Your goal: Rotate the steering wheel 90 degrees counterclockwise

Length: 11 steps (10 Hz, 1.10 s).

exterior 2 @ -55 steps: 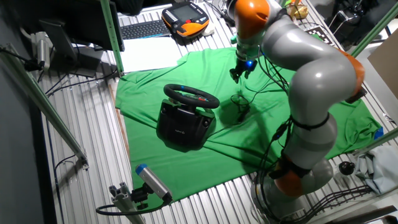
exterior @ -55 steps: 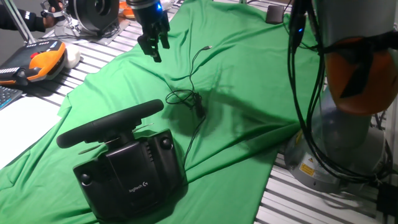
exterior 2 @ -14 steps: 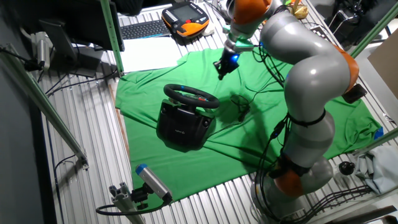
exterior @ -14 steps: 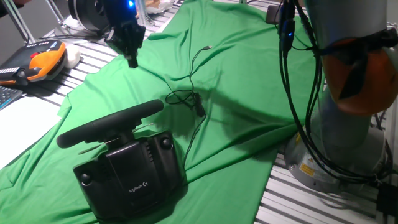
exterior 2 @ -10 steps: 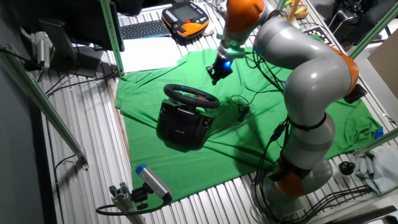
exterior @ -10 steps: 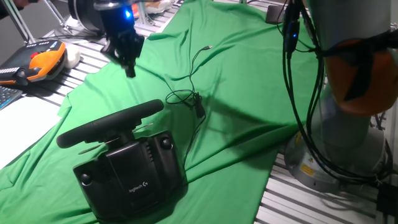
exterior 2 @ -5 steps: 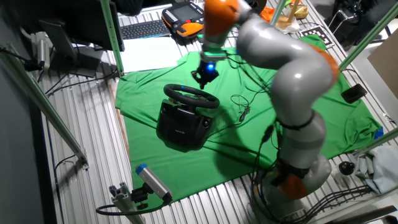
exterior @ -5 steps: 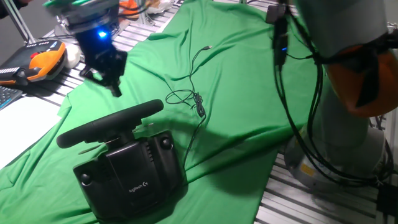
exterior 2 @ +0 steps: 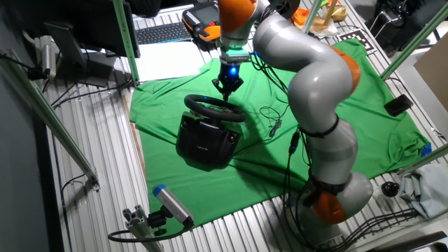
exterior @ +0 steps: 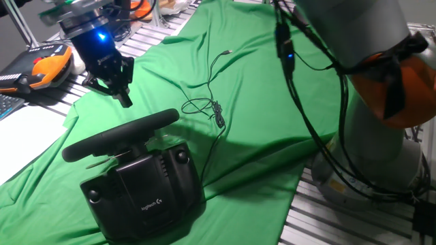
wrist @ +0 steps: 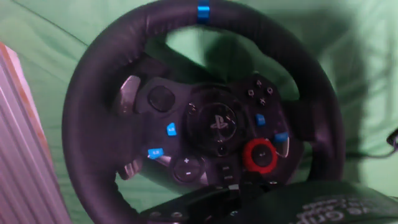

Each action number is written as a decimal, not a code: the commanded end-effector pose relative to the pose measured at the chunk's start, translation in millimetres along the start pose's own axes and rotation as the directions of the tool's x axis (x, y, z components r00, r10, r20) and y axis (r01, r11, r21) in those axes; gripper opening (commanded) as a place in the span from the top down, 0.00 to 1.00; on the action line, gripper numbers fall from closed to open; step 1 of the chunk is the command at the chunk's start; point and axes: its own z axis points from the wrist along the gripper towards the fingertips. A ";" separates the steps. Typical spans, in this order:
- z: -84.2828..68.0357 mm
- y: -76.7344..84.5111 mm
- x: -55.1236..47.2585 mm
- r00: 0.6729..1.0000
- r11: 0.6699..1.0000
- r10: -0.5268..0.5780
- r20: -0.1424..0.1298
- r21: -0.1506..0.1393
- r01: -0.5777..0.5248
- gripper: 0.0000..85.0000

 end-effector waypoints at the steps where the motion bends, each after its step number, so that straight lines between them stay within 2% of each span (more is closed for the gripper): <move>1: -0.1 -0.2 -0.1 0.999 1.000 0.018 -0.031 0.023 -0.017 1.00; 2: -0.1 -0.2 -0.1 0.997 0.998 0.062 -0.043 0.030 -0.061 1.00; 5: -0.1 -0.2 -0.1 0.994 0.995 0.100 -0.055 0.004 -0.100 1.00; 8: -0.1 -0.2 -0.1 0.995 0.996 0.092 -0.044 -0.010 -0.093 1.00; 11: 5.5 3.4 3.6 0.995 0.995 0.095 -0.017 -0.021 -0.096 1.00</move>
